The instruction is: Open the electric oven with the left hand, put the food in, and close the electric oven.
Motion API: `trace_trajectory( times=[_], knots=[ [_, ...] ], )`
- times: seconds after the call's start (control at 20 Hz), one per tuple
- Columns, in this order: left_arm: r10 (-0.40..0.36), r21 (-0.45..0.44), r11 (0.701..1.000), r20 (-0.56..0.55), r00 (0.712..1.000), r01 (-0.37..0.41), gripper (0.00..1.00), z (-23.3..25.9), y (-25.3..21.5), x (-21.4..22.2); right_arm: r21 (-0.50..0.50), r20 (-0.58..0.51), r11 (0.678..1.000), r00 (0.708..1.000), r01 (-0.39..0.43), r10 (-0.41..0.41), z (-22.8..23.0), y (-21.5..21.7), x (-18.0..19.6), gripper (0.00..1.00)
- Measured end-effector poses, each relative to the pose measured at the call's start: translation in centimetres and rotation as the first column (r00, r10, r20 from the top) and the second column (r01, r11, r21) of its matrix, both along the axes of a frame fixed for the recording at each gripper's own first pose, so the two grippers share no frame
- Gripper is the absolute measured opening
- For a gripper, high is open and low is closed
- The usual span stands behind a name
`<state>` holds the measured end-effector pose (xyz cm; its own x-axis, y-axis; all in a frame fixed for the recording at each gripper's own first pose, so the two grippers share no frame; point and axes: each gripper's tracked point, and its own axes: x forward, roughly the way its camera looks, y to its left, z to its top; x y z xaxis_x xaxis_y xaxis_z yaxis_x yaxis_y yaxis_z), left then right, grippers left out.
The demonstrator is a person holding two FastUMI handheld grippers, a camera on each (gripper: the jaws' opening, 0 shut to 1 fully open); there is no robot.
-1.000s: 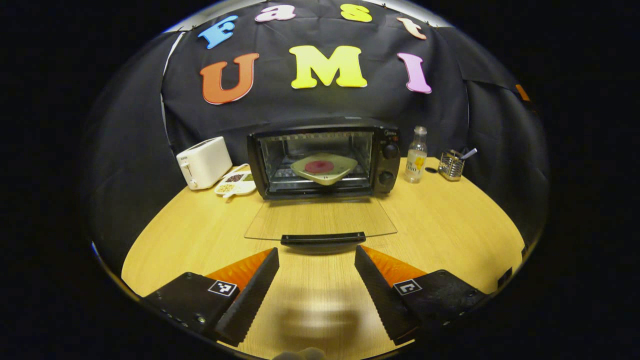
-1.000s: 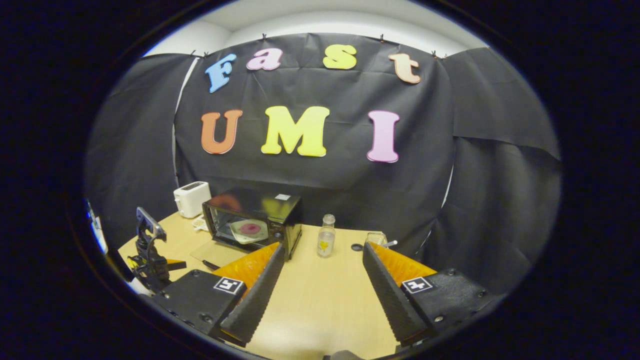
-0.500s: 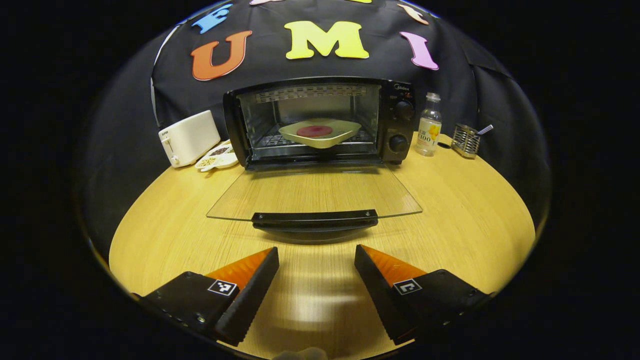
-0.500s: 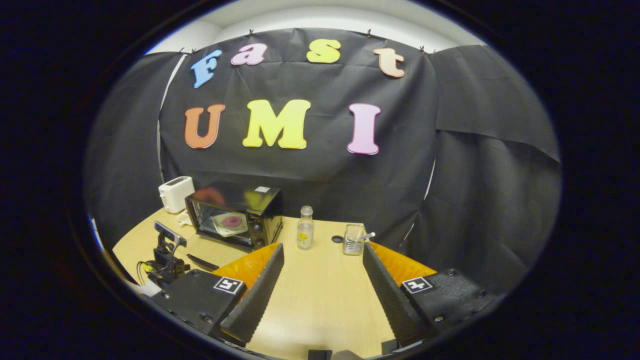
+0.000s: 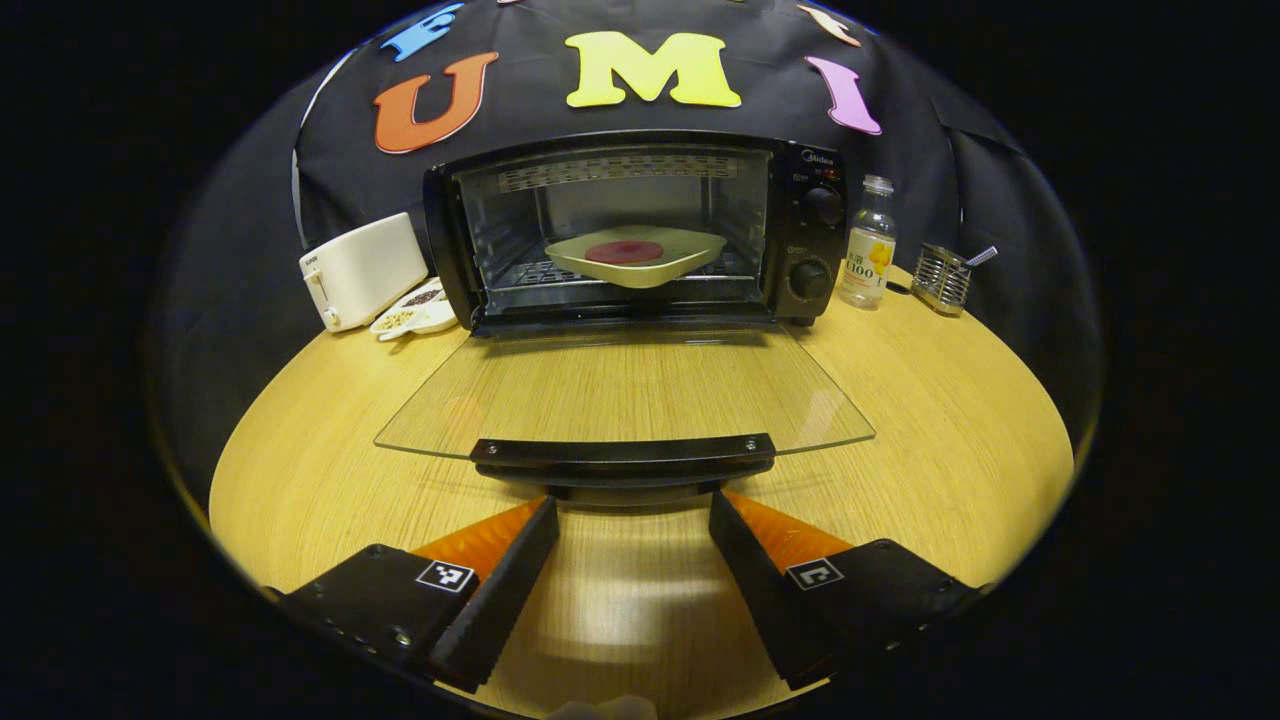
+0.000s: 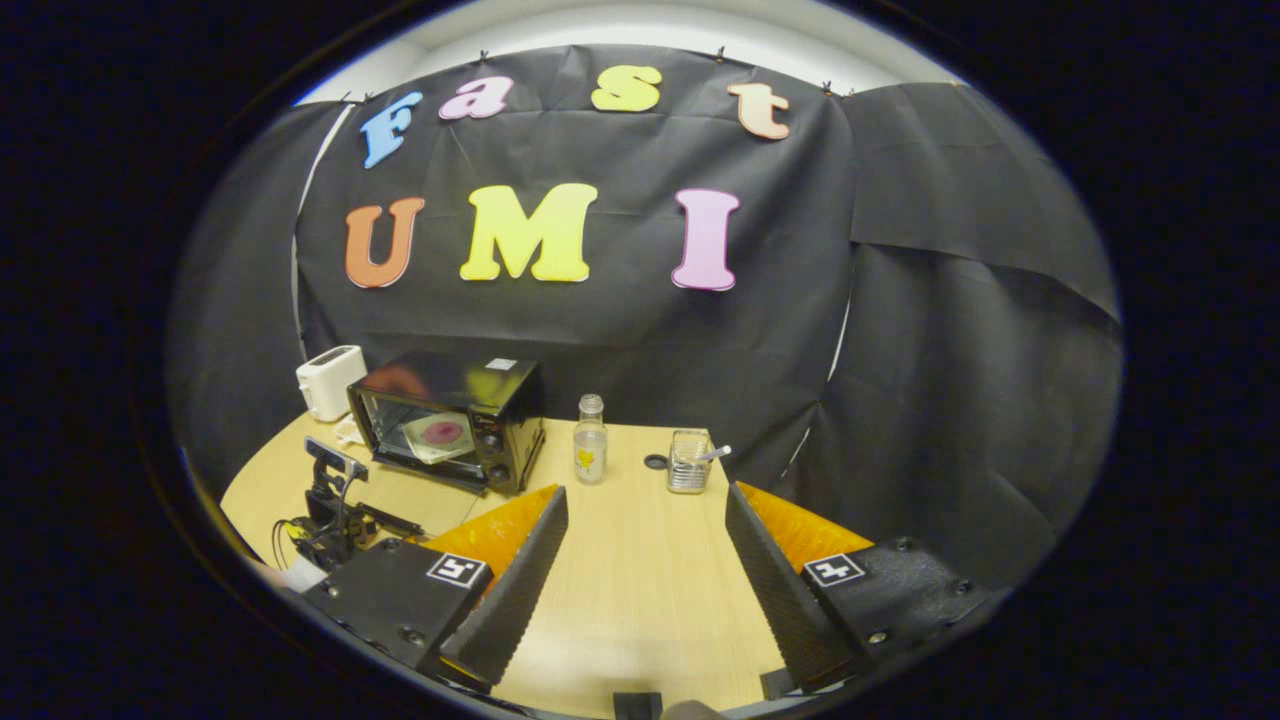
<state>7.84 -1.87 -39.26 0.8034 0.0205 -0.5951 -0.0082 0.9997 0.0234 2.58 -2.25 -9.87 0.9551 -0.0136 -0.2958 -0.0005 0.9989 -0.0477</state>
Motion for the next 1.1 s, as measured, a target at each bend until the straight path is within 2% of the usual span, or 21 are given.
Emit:
trace_trajectory(
  times=[0.1,0.35,0.5,1.1],
  knots=[
    [-0.001,0.004,1.000,-0.009,1.000,0.001,0.97,0.2,0.1,0.1,-0.001,-0.004,1.000,1.000,0.000,0.000,-0.3,0.0,0.2,1.00],
    [0.005,-0.019,1.000,-0.004,1.000,-0.005,1.00,2.0,0.1,0.1,0.030,-0.003,1.000,1.000,-0.001,0.001,-0.5,0.4,0.6,0.97],
    [0.012,-0.025,1.000,0.028,1.000,-0.012,0.98,4.5,0.1,0.7,0.054,-0.021,0.999,1.000,0.001,0.000,-1.2,0.4,0.7,0.97],
    [0.022,0.013,1.000,0.204,0.979,-0.025,0.98,13.6,0.9,7.9,0.104,-0.021,0.993,0.998,0.059,-0.057,-0.9,-2.0,-0.4,0.97]
  ],
)
